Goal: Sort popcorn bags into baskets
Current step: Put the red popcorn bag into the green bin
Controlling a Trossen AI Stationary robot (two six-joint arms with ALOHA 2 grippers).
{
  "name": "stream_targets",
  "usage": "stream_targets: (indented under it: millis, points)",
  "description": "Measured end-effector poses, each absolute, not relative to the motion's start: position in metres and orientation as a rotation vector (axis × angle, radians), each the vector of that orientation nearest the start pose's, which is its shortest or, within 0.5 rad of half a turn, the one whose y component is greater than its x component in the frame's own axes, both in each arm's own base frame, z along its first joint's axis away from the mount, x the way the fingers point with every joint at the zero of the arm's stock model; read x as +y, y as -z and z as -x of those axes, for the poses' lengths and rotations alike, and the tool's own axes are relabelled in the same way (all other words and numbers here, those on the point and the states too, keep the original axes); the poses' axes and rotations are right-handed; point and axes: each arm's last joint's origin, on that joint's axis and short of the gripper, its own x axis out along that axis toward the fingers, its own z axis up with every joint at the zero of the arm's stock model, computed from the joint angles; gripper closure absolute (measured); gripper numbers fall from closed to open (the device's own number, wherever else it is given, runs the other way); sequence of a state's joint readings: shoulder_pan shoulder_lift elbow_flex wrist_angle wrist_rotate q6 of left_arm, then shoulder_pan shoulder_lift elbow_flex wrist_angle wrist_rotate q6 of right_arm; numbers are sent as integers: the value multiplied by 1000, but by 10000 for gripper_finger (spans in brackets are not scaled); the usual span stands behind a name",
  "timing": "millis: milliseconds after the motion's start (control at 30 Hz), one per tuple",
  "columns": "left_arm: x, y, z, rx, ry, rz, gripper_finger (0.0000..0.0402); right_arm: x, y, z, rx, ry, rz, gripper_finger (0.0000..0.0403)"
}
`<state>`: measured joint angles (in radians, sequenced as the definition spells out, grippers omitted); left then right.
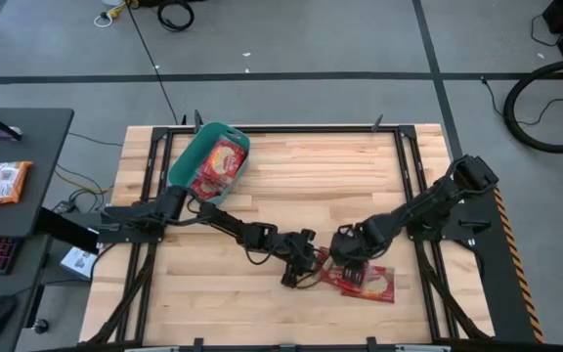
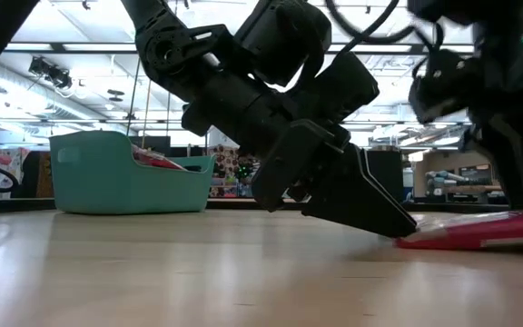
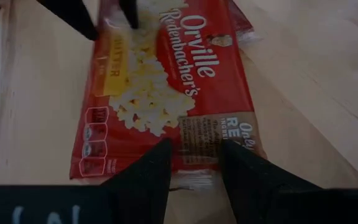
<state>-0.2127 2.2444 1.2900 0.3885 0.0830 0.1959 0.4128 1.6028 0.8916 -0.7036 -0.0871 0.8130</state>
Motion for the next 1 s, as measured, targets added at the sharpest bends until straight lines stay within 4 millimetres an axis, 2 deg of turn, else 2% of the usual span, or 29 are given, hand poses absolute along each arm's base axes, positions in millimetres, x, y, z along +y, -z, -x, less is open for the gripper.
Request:
stream_targets:
  millis: [200, 433, 533, 700, 867, 1000]
  points:
    - [-98, -93, -446, 538, 324, -231, 260, 87, -146, -246, 1471, 65, -578, 241]
    - [-97, -93, -446, 543, 304, -236, 260, 66, -160, -236, 1385, 53, -666, 241]
    - [-97, -92, -446, 543, 304, -237, 260, 60, -160, -226, 1397, 49, -741, 242]
    - [-97, -92, -446, 543, 303, -236, 260, 52, -146, -208, 1413, 48, -864, 242]
    - [-95, -93, -447, 540, 297, -232, 260, 52, -140, -205, 1327, -76, -1004, 237]
    - [-94, -93, -447, 541, 276, -233, 260, 53, -130, -203, 1328, -103, -1050, 237]
